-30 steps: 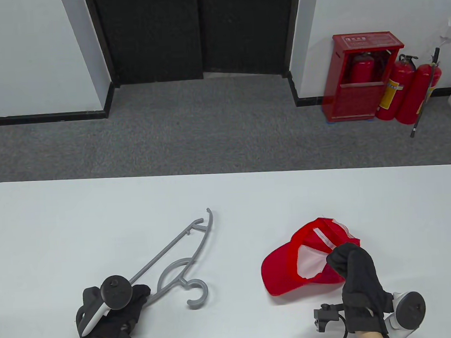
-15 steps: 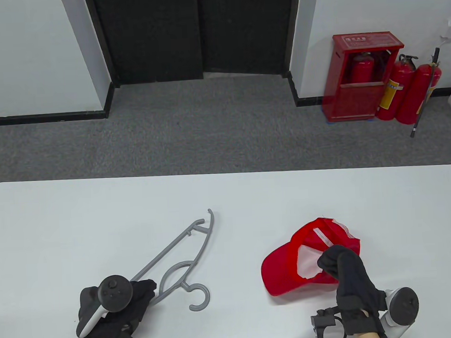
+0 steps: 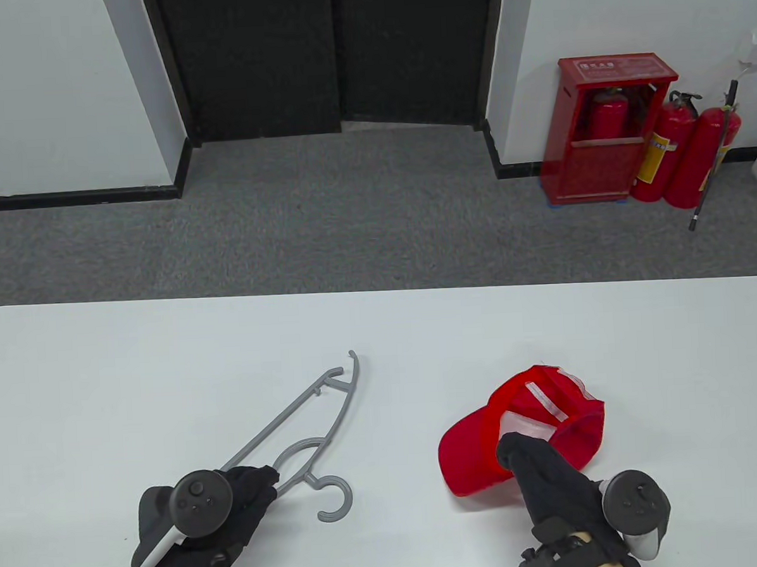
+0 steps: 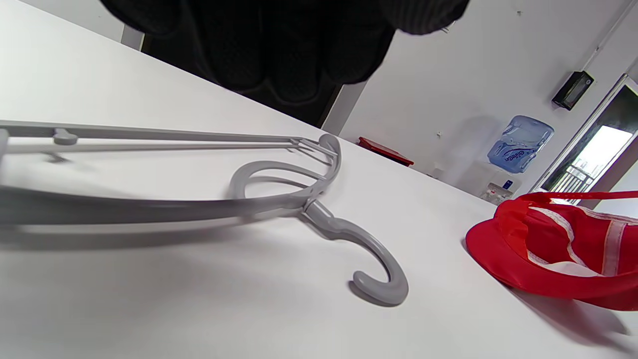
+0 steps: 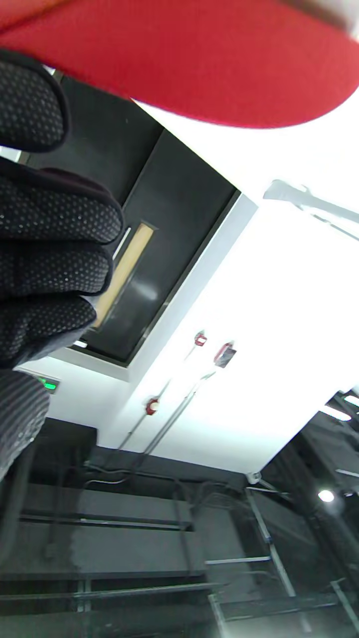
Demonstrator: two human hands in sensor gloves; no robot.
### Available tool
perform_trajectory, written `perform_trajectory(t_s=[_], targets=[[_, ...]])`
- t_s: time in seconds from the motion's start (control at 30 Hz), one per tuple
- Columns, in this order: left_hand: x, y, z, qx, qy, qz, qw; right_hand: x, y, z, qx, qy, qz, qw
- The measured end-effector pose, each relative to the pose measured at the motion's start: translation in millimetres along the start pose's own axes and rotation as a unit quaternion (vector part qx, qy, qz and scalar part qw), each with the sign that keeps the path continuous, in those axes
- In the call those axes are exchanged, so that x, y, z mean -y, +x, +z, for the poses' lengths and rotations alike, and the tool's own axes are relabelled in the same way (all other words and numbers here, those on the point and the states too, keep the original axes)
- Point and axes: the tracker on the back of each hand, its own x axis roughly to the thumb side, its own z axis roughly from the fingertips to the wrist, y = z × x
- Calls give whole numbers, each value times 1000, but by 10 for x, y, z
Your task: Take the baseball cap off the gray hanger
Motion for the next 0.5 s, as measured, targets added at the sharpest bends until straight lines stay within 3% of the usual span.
perform_trajectory(t_s=[0.5], targets=[[-7,14,7,8,0,1,1000,-65,73,-6,28,23,35,999]])
